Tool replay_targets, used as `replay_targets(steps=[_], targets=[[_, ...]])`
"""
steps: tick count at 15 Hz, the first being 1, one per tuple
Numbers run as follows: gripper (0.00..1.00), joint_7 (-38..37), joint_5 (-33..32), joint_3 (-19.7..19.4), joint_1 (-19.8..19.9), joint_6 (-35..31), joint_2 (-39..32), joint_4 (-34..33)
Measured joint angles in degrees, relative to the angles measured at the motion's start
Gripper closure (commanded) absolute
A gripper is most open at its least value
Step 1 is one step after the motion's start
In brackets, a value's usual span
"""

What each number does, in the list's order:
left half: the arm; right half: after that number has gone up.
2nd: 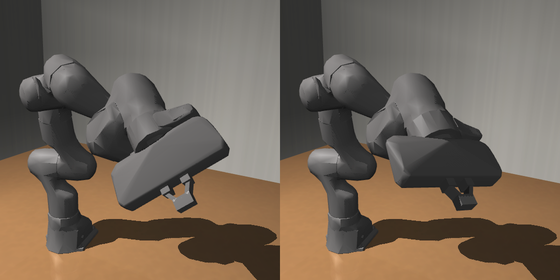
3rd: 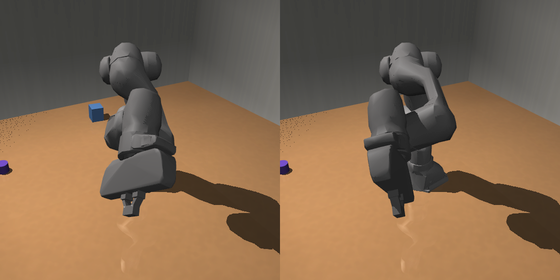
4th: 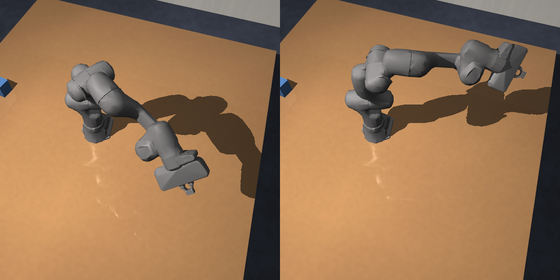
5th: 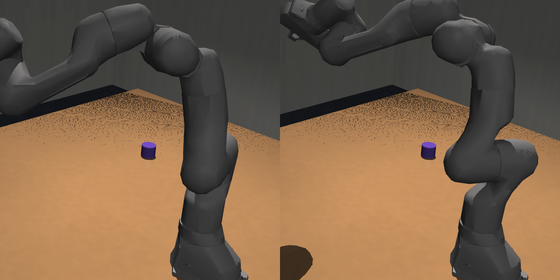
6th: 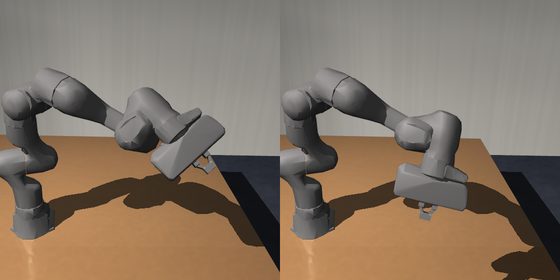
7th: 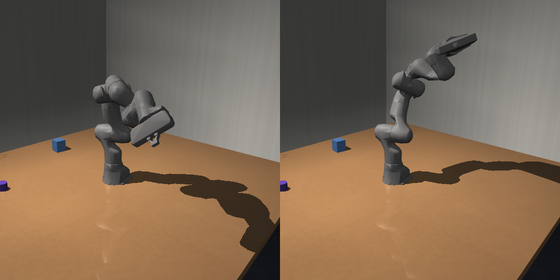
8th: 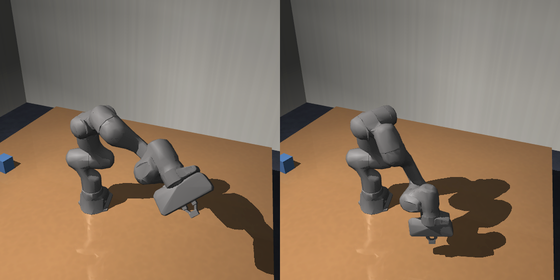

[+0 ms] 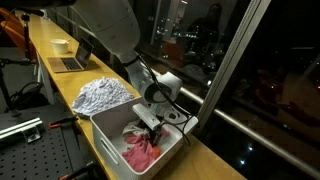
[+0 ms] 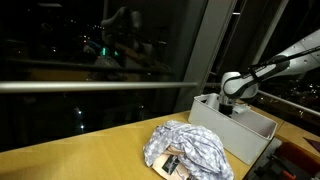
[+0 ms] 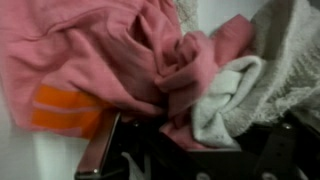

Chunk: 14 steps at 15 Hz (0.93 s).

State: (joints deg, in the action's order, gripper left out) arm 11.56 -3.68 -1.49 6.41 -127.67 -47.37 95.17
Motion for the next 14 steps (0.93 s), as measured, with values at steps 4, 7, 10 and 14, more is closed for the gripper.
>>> replay_targets(steps=[4,7,10,14], targets=[[1.0,-0.01,2.37,0.52,1.11,0.0,2.54,3.48],[1.0,-0.1,3.27,0.63,1.15,-0.01,5.04,7.36],[1.0,-0.56,3.29,0.79,0.92,-0.01,8.41,11.31],[1.0,-3.07,3.06,0.76,-0.72,0.34,15.6,15.86]])
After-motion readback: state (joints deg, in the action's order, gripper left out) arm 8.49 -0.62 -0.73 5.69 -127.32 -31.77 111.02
